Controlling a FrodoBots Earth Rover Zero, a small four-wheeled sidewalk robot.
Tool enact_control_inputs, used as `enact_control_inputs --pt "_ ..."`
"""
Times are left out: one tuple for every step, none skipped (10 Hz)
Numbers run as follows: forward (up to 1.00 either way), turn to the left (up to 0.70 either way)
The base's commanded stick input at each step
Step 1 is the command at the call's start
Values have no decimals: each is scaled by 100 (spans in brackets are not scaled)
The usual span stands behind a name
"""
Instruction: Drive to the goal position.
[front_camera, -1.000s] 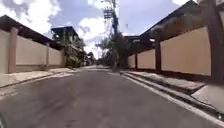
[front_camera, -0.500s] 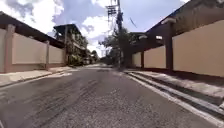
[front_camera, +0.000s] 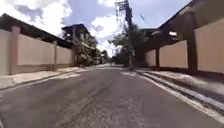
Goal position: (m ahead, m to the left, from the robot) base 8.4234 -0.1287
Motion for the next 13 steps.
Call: enact_control_inputs --pt "100 0" --pt "100 0" --pt "100 0" --pt "100 0" --pt "100 0" --pt "100 0" --pt "100 0" --pt "100 0" --pt "100 0" --pt "100 0" --pt "100 0" --pt "100 0" --pt "100 0"
